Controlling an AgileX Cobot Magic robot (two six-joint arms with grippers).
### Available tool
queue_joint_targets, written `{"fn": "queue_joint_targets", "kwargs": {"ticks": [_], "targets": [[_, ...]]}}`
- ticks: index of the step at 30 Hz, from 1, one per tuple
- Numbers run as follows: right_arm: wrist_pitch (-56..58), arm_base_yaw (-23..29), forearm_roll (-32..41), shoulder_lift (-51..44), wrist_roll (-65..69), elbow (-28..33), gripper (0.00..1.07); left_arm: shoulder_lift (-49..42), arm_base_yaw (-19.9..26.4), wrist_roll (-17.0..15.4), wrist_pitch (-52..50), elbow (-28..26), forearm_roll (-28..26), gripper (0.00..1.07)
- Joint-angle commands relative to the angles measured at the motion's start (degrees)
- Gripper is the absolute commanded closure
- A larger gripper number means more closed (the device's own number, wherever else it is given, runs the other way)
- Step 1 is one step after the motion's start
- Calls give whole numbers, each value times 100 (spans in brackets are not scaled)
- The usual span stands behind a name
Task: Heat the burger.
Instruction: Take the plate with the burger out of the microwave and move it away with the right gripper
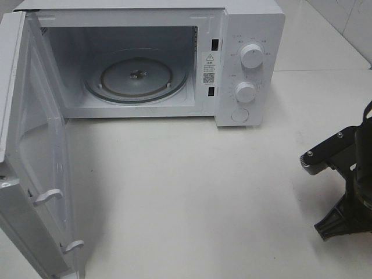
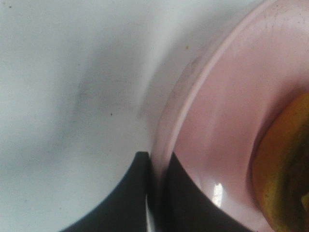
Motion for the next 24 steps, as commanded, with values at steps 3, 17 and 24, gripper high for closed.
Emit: {"fn": "queue_joint_targets", "kwargs": {"ticks": [3,17,24], "targets": [[-172,-309,-418,298,315,-40,107,-120,23,-29,-23,11,-11,9],[-493,-470,-453,567,458,-46,89,-120,23,-29,-23,11,-11,9],[-235,-470,-166,435,309,-252,62,-120,23,-29,-23,11,-11,9]]}}
